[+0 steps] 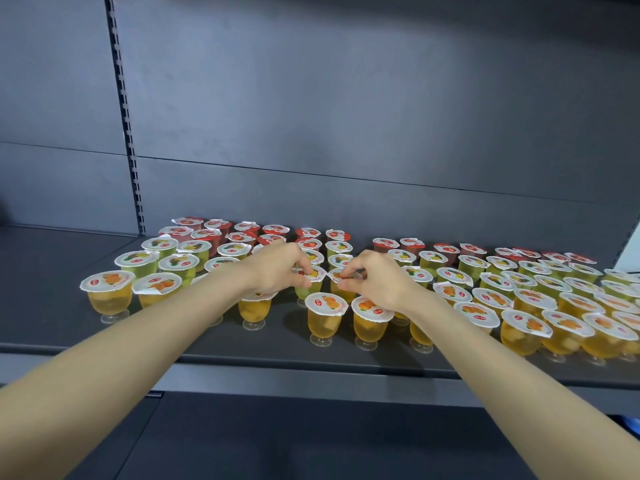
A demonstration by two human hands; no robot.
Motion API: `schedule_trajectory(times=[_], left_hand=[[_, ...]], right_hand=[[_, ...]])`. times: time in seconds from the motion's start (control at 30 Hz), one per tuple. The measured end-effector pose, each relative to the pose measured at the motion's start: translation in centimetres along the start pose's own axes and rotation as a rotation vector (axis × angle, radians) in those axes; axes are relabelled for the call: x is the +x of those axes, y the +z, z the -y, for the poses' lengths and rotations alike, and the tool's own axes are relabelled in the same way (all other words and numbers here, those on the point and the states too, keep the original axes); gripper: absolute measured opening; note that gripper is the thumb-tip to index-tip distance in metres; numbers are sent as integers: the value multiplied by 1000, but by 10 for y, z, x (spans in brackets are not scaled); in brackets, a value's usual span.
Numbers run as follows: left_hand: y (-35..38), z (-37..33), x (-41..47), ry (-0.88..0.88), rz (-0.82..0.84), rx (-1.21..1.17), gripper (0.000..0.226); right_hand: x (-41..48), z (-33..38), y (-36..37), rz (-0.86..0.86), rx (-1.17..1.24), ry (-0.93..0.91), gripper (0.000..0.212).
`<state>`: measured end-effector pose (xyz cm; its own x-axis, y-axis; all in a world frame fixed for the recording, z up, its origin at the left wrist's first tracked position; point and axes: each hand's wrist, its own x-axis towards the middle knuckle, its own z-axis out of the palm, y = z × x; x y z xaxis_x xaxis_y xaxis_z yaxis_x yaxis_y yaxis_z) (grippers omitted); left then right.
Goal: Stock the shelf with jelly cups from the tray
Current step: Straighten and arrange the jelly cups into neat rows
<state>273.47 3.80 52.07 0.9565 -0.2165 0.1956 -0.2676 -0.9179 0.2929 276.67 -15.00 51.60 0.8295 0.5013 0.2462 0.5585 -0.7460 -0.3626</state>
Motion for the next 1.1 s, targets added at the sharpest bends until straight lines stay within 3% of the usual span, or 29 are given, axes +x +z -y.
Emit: schedule_trajectory(times=[0.2, 0.5, 0.83, 1.1], left_hand=[[-3, -1, -10, 17, -8, 3, 32], [1, -18, -49, 85, -206, -106, 36], [39, -32, -76, 237, -263, 37, 52], [59, -30, -73, 250, -335, 30, 45]], right_hand=[[-6, 0, -5, 31, -26, -9, 29], [-45, -2, -15, -89, -10, -36, 29], [-93, -11, -5, -133, -15, -85, 44], [-98, -14, 9, -147, -225, -111, 45]])
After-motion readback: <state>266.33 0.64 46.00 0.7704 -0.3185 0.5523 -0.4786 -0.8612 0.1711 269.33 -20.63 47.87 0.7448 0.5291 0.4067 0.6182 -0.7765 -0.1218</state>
